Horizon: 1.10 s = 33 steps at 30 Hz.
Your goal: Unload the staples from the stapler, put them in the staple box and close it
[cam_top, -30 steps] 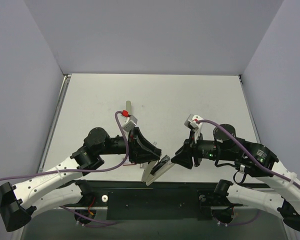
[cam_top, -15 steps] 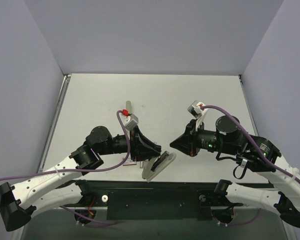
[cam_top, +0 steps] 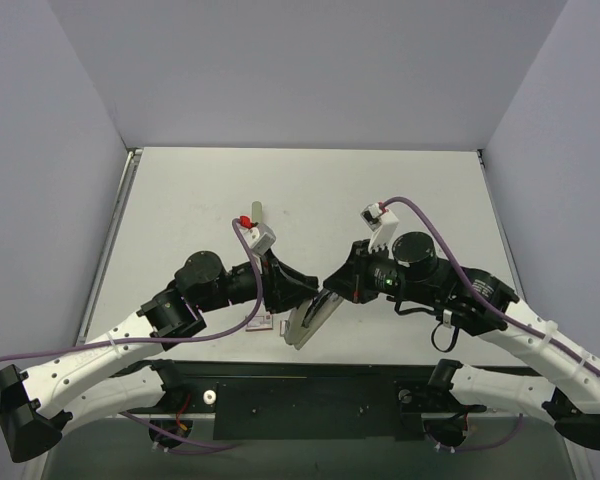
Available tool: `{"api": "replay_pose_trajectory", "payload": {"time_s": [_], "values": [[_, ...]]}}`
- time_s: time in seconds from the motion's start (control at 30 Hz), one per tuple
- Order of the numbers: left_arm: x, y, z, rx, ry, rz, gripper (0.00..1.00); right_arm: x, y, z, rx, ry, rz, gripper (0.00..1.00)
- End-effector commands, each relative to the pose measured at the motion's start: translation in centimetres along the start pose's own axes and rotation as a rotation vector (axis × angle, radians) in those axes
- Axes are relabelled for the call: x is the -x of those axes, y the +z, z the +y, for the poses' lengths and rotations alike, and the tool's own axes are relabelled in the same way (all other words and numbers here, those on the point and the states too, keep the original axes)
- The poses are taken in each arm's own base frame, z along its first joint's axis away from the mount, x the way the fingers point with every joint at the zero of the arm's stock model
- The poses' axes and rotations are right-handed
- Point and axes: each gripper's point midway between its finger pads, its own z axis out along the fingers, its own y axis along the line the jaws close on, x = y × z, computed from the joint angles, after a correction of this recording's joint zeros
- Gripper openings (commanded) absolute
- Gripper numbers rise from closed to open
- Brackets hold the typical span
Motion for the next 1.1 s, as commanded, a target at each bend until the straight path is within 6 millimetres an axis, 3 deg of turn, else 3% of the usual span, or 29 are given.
{"api": "replay_pose_trajectory", "payload": {"time_s": [0.0, 0.5, 0.83, 1.07], "values": [[5.5, -0.4, -2.2, -0.020, 0.073, -0.164, 0.00, 0.9, 1.3, -0.6, -0.045, 0.098, -0.063, 0.00], [6.8, -0.3, -1.6, 0.022, 0.093, -0.214, 0.00, -0.8, 4.2, -3.8, -0.167, 0.132, -0.041, 0.00], [10.0, 0.4, 0.4, 0.157, 0.124, -0.313, 0.00, -2.0, 6.2, -7.4, -0.270, 0.094, -0.018, 0.00], [13.7, 0.4, 1.0, 0.232, 0.168, -0.431, 0.00, -2.4, 7.6, -9.3, -0.245, 0.114, -0.042, 0.00]]}}
